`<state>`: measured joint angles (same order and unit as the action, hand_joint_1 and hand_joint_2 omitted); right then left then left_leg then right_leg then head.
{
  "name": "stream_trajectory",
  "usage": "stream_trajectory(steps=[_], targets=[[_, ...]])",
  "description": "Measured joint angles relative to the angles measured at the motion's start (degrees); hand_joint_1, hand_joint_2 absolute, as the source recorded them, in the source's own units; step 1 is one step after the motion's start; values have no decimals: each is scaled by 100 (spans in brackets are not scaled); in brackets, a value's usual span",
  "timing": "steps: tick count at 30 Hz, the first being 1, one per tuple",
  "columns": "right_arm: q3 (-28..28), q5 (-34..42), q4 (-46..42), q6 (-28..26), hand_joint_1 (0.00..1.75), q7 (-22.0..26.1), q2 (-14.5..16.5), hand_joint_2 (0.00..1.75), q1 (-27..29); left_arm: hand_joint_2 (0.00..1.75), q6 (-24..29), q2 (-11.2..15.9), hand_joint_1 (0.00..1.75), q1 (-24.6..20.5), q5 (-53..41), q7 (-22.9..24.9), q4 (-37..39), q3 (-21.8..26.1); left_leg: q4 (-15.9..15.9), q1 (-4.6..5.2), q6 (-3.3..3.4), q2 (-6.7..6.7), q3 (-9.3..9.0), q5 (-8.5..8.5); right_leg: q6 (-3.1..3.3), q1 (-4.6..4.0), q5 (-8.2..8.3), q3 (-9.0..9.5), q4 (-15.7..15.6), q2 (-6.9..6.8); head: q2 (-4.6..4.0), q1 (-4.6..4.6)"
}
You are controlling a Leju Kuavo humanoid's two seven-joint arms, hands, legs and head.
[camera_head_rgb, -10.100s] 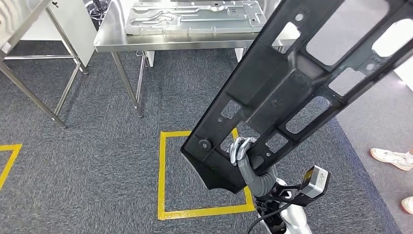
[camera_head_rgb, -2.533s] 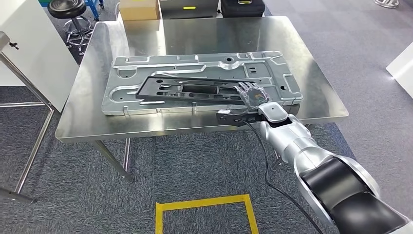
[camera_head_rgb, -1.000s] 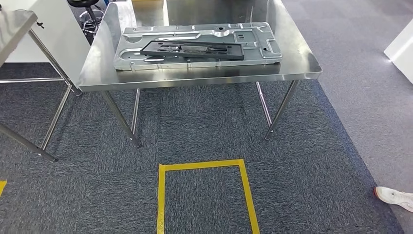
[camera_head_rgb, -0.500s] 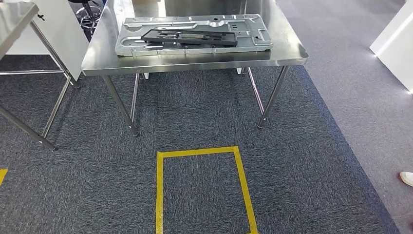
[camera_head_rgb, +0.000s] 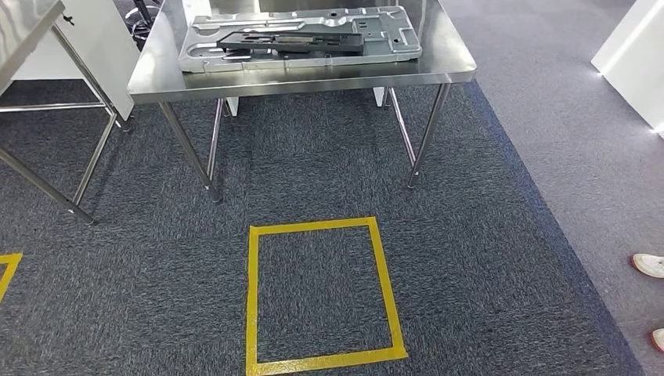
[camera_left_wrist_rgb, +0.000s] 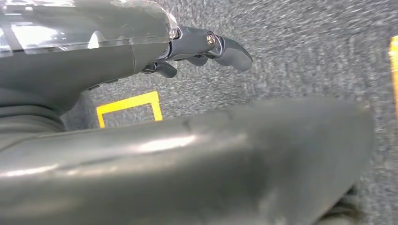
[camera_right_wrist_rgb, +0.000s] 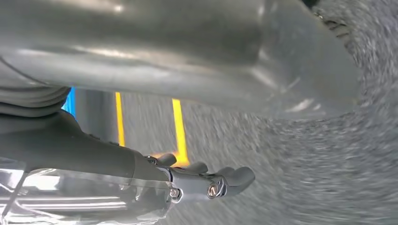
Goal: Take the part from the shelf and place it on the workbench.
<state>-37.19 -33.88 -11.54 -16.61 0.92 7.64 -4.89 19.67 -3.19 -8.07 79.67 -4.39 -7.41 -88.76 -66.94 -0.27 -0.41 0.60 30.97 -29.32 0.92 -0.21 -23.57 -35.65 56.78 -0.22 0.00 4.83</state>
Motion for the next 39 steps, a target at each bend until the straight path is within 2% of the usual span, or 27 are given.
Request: stream_trajectory(steps=[2,3,4,5,6,7,8,10,11,12,13,14,16,17,20,22,23,25,26,27,28,30,32,33,36,37,39], targets=[[249,-232,0,62,0,63,2,0,-29,131,-11,19,0,-21,-79,-14,0,-1,882,46,86,1,-601,-147,-42,-20,94,-75,33,-1,0,-1],[350,-294,0,75,0,74,3,0,-50,175,-11,25,0,-30,-113,-16,0,-1,1148,64,113,1,-753,-237,-73,-22,139,-99,40,-10,0,-1],[437,-338,0,104,0,82,3,0,-71,175,-12,25,0,-32,-131,-17,0,-2,1280,67,140,1,-786,-265,-107,-22,187,-116,42,-19,0,-2],[513,-381,0,168,0,99,3,44,-94,175,-10,25,0,-25,-133,-14,0,-2,1310,61,168,8,-768,-244,-139,-12,207,-137,53,-18,0,-2],[584,-434,0,280,0,134,3,87,-112,175,-4,25,0,-13,-128,-5,0,-2,1318,50,207,14,-741,-199,-172,-3,153,-172,119,-13,0,-2],[660,-502,0,433,0,186,3,131,-123,175,2,25,0,-3,-125,4,0,-2,1334,36,246,23,-716,-151,-202,7,16,-238,290,-2,0,-2],[742,-580,0,615,0,258,4,175,-132,175,9,27,0,1,-139,11,0,-2,1337,29,270,33,-685,-111,-229,28,-199,-348,586,8,0,-2],[919,-694,1,943,0,411,14,175,-138,175,10,31,0,2,-250,-3,-1,20,1318,34,288,43,-599,-53,-279,56,-639,-610,1357,12,0,-2],[1004,-710,3,1058,0,473,21,175,-134,175,1,32,0,4,-339,-16,-7,64,1298,35,282,46,-557,-34,-297,69,-749,-670,1615,11,0,-2],[1087,-696,5,1126,0,510,29,175,-123,175,-17,32,0,7,-446,-27,-23,139,1271,34,275,48,-522,-23,-309,82,-748,-623,1665,10,0,-2],[1166,-656,10,1161,0,527,33,175,-102,175,-41,32,0,9,-560,-31,-51,239,1239,31,266,46,-497,-20,-313,93,-646,-459,1475,9,0,-2],[1239,-600,15,1180,0,530,35,175,-74,175,-73,32,0,10,-682,-33,-88,351,1205,29,252,42,-483,-27,-307,102,-485,-202,1093,7,0,-2],[1368,-468,22,1202,0,524,36,175,-13,175,-137,32,0,12,-939,-31,-168,588,1138,43,204,36,-437,-53,-260,92,-299,240,364,4,0,-2],[1426,-402,25,1216,0,517,36,175,19,175,-170,32,0,15,-1066,-28,-202,713,1112,52,174,39,-410,-62,-229,78,-281,336,168,4,0,-2],[1577,-203,26,1253,0,496,26,175,105,175,-259,34,0,42,-1432,-11,-278,1102,1086,59,94,52,-375,-81,-137,67,-307,332,87,6,0,-1],[1669,-66,20,1262,0,484,16,175,140,175,-321,42,0,87,-1683,2,-313,1374,903,49,36,26,-309,-227,-74,95,-288,343,47,0,0,-1],[1717,6,9,1265,0,475,13,131,148,131,-355,50,0,123,-1814,10,-323,1525,626,36,5,10,-184,-391,-47,103,-279,345,31,-4,0,0],[1804,152,-33,1270,0,451,3,44,155,44,-425,63,0,221,-2080,27,-336,1817,-194,9,-45,-6,210,-768,-18,97,-274,331,31,-5,0,0],[1844,223,-64,1271,0,434,-5,0,158,0,-459,71,0,282,-2209,36,-337,1961,-538,-3,-62,-7,383,-869,-17,95,-273,328,34,-4,0,0],[1881,294,-104,1274,0,419,-15,0,161,0,-492,79,0,346,-2337,45,-337,2102,-680,-14,-74,-7,466,-849,-17,95,-273,328,38,-2,0,0],[1917,362,-149,1279,0,406,-25,0,162,0,-521,88,0,412,-2458,54,-337,2242,-583,-27,-80,-6,437,-709,-20,96,-273,332,45,3,0,0],[1991,498,-265,1297,0,395,-42,0,157,0,-583,109,0,528,-2707,74,-336,2537,166,-54,-75,-7,123,-266,-46,96,-278,339,69,14,0,0],[2065,632,-375,1326,0,380,-62,0,152,0,-646,123,0,611,-2956,92,-336,2830,801,-52,-28,-17,-128,-20,-109,76,-285,322,108,20,0,-1],[2106,701,-423,1340,0,368,-78,0,154,0,-682,128,0,650,-3087,102,-336,2983,912,-44,8,-23,-158,0,-146,65,-280,310,118,19,0,-1],[2229,921,-518,1365,0,318,-135,0,201,0,-785,137,0,769,-3481,125,-346,3445,947,-34,144,-21,-133,53,-254,81,-290,280,146,19,0,-2],[2268,994,-534,1369,0,303,-154,0,234,0,-815,140,0,791,-3610,129,-362,3596,962,-37,189,-15,-124,82,-282,92,-387,231,256,20,0,-2],[2346,1137,-549,1373,0,284,-191,0,321,0,-884,145,0,807,-3873,138,-431,3895,975,-33,253,-4,-89,125,-318,100,-772,-13,824,21,0,-2]])
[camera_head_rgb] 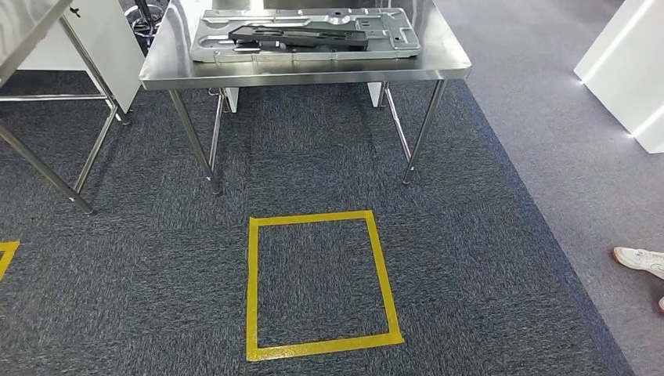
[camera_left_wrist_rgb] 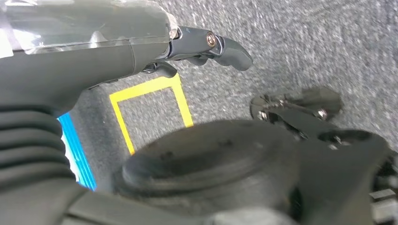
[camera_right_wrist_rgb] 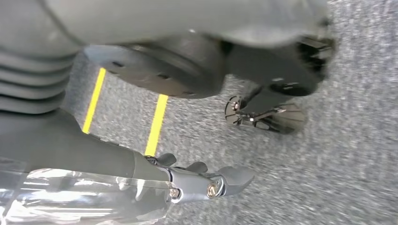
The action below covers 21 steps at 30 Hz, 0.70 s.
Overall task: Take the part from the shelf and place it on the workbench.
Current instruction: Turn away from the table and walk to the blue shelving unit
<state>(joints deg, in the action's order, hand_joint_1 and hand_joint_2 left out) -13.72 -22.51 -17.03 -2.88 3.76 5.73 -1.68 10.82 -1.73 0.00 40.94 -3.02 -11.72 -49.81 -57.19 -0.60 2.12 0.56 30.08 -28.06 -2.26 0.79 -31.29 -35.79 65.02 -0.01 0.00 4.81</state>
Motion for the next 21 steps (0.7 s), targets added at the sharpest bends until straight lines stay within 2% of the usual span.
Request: stream_trajectory(steps=[1,2,3,4,5,7,8,9,11,13,14,17,18,19,20,21], targets=[[41,74,-1,3,0,-8,-16,0,57,0,-34,3,0,3,-135,7,-52,155,-2,11,17,2,25,12,-11,0,-209,-167,393,1,0,0],[81,147,2,11,0,-22,-32,0,123,0,-70,4,0,6,-268,17,-113,311,-4,26,27,4,44,21,-16,-1,-346,-301,725,0,0,0],[120,217,10,22,0,-39,-47,0,197,0,-104,4,0,5,-397,26,-180,462,-7,40,32,5,55,26,-11,-2,-373,-350,883,0,0,0],[158,284,25,36,0,-57,-62,0,276,0,-134,5,0,0,-519,38,-254,609,-9,53,34,4,58,30,6,-5,-292,-290,825,0,0,0],[194,347,45,54,0,-74,-77,0,353,0,-164,5,0,-9,-636,45,-332,748,-9,67,34,2,53,32,35,-12,-126,-123,544,0,0,0],[270,476,86,79,0,-96,-124,0,492,0,-227,5,0,-33,-872,60,-506,1032,-16,96,20,1,42,30,131,-52,199,326,-279,-10,0,0],[309,541,99,88,0,-102,-145,0,548,0,-258,6,0,-42,-991,68,-584,1177,-20,107,0,5,44,30,172,-74,286,472,-573,-18,0,0],[350,607,109,91,0,-108,-164,0,597,0,-289,7,0,-46,-1110,77,-651,1326,-23,112,-25,12,49,30,201,-96,316,545,-732,-22,0,0],[428,741,114,98,0,-122,-191,0,677,0,-351,12,0,-35,-1353,94,-737,1623,-19,112,-87,23,54,33,236,-100,331,548,-783,-21,0,1],[505,878,102,102,0,-148,-219,0,723,0,-416,27,0,20,-1605,107,-778,1927,-131,105,-153,9,91,-61,288,-69,373,563,-846,-35,0,1],[541,944,79,104,0,-162,-232,0,727,0,-446,38,0,70,-1731,115,-785,2079,-327,98,-187,-1,171,-202,314,-49,395,565,-878,-45,0,2],[641,1139,-94,133,0,-189,-264,0,682,0,-538,68,0,310,-2088,153,-770,2506,-1369,39,-266,-15,613,-760,346,-45,412,541,-884,-57,0,2],[669,1201,-175,149,0,-196,-274,0,649,0,-565,79,0,408,-2199,164,-746,2637,-1580,18,-288,-15,695,-813,344,-43,412,535,-875,-57,0,2],[695,1256,-262,163,0,-200,-282,0,607,0,-590,90,0,506,-2298,174,-709,2754,-1573,-4,-307,-14,676,-748,338,-38,410,531,-862,-57,0,2],[719,1308,-360,176,0,-204,-290,0,558,0,-615,102,0,601,-2393,184,-663,2869,-1349,-28,-324,-12,554,-590,325,-31,405,527,-843,-56,0,2],[741,1356,-457,185,0,-207,-296,0,507,0,-638,114,0,686,-2481,191,-616,2973,-963,-50,-337,-10,354,-389,304,-23,393,524,-816,-54,0,2]])
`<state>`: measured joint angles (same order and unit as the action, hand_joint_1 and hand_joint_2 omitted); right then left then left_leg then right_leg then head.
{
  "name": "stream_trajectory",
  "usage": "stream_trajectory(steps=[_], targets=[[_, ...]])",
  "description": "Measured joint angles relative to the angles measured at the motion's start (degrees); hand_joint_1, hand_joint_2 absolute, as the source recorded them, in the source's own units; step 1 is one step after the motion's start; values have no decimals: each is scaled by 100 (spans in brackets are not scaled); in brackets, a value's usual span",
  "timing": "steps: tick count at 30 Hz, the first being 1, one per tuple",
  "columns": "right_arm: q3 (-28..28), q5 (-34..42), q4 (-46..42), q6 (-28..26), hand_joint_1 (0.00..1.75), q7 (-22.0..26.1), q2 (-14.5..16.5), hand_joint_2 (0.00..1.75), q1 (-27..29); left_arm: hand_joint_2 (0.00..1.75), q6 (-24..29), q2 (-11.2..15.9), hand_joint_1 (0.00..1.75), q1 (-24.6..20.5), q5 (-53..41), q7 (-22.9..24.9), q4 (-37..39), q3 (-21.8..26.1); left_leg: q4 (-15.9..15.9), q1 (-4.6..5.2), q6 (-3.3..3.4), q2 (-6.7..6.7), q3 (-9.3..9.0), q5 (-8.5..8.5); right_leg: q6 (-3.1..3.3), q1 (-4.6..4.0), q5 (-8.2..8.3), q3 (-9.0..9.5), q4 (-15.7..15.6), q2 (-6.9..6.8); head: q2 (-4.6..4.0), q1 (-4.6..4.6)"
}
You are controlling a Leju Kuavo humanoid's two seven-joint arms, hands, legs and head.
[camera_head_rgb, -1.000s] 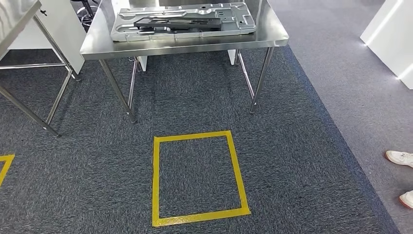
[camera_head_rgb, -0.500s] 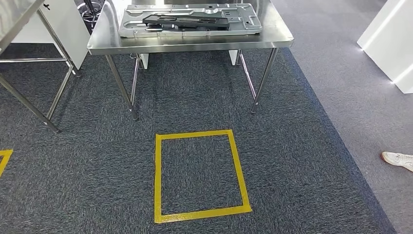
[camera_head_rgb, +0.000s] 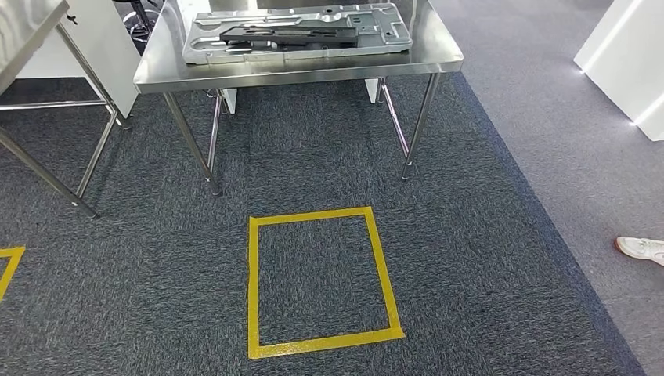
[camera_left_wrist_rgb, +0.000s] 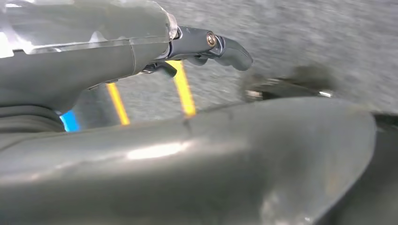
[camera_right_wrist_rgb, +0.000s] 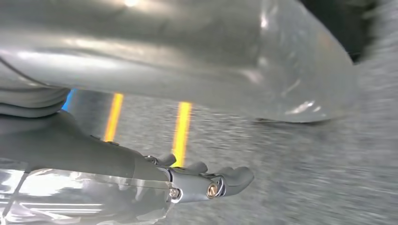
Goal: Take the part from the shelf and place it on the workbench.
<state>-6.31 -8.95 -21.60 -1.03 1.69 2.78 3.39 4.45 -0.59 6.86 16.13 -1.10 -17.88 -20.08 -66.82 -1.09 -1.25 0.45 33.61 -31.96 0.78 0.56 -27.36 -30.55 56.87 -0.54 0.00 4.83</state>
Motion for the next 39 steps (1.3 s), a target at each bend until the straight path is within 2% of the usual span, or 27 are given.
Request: stream_trajectory(steps=[2,3,7,9,11,12,13,14,16,18,20,22,24,26,27,28,29,30,32,33,34,36,37,39], targets=[[51,91,-178,7,0,-11,-22,0,-90,0,-45,16,0,141,-170,12,83,206,673,-6,25,-10,-331,234,-71,-6,-35,-20,65,3,0,-1],[83,145,-254,9,0,-21,-39,0,-119,0,-67,23,0,204,-266,16,111,318,830,2,57,-20,-401,266,-112,-13,-46,-30,88,2,0,-1],[220,373,-403,18,0,-79,-104,0,-103,0,-174,41,0,358,-678,43,139,803,898,34,229,-29,-398,318,-260,15,-68,-56,125,36,0,-1],[270,467,-379,20,0,-97,-131,0,23,0,-220,43,0,308,-851,51,76,997,927,26,292,-15,-374,360,-307,22,-343,-229,500,76,0,-2],[321,560,-265,27,0,-109,-143,0,207,0,-265,44,0,200,-1019,57,-95,1164,927,42,322,-9,-332,376,-317,19,-738,-590,1248,84,0,-2],[344,597,-175,31,0,-119,-145,0,302,0,-284,44,0,133,-1091,61,-205,1237,926,53,328,-13,-316,381,-313,19,-833,-729,1538,84,0,-2],[364,629,-77,37,0,-131,-150,0,402,0,-299,44,0,56,-1149,64,-313,1299,925,61,329,-30,-305,384,-302,19,-823,-779,1653,84,0,-2],[380,656,25,42,0,-143,-156,0,510,0,-312,44,0,-29,-1197,66,-427,1354,924,67,327,-55,-304,387,-283,18,-704,-709,1532,88,0,-2],[407,697,229,55,0,-157,-179,0,736,0,-332,42,0,-208,-1269,67,-666,1446,924,75,313,-126,-311,394,-214,9,-340,-311,783,181,0,-2],[430,736,424,75,0,-166,-212,0,923,0,-347,39,0,-370,-1348,68,-905,1544,919,88,267,-186,-289,398,-154,-18,-133,-1,178,272,0,-2],[458,791,533,94,0,-178,-236,0,1016,0,-370,39,0,-440,-1449,75,-1041,1653,927,86,200,-235,-265,406,-122,-52,-112,55,65,245,0,-2],[490,839,500,102,0,-183,-245,0,991,0,-394,45,0,-383,-1534,89,-1047,1743,877,79,137,-251,-260,370,-55,-28,-74,71,3,168,0,-2],[511,864,354,104,0,-175,-252,0,866,0,-409,50,0,-230,-1580,101,-955,1799,503,77,92,-207,-100,125,11,5,-35,83,-70,89,0,2],[526,879,159,105,0,-169,-254,0,684,0,-420,50,0,-29,-1595,109,-784,1841,-219,62,54,-166,256,-257,33,-6,-36,78,-78,-2,0,5],[533,882,52,107,0,-169,-252,0,580,0,-424,50,0,83,-1594,112,-681,1859,-527,54,35,-157,408,-374,34,-10,-41,76,-75,-65,0,6],[541,884,-61,107,0,-169,-252,0,475,0,-427,50,0,201,-1594,114,-574,1873,-663,48,20,-146,476,-384,32,-12,-49,76,-70,-133,0,6],[548,885,-179,108,0,-169,-251,0,370,0,-427,50,0,316,-1594,115,-466,1885,-579,43,10,-121,435,-286,22,-12,-60,80,-62,-203,0,5],[554,885,-299,107,0,-169,-251,0,269,0,-427,51,0,424,-1594,116,-358,1894,-287,39,5,-66,286,-112,6,-10,-75,86,-49,-272,0,6],[557,886,-532,106,0,-168,-254,0,110,0,-426,57,0,585,-1595,118,-149,1909,480,45,29,177,-125,221,-55,-26,-128,90,1,-382,0,5],[557,888,-607,105,0,-163,-260,0,68,0,-425,63,0,627,-1595,119,-86,1914,719,50,65,273,-263,306,-94,-37,-154,86,23,-418,0,5],[556,891,-620,105,0,-160,-264,0,57,0,-425,69,0,628,-1596,118,-90,1917,834,58,108,323,-326,338,-133,-49,-174,86,38,-450,0,5],[555,896,-423,107,0,-170,-271,0,177,0,-426,76,0,466,-1599,109,-284,1918,854,68,192,194,-307,357,-203,-49,-189,114,36,-563,0,5],[556,898,-253,107,0,-183,-270,0,304,0,-426,75,0,318,-1601,102,-445,1918,877,63,225,99,-296,377,-242,-32,-219,135,62,-535,0,4],[558,899,23,107,0,-200,-270,0,564,0,-427,74,0,53,-1602,91,-695,1920,915,43,271,-58,-290,410,-296,-3,-346,107,209,-377,0,4]])
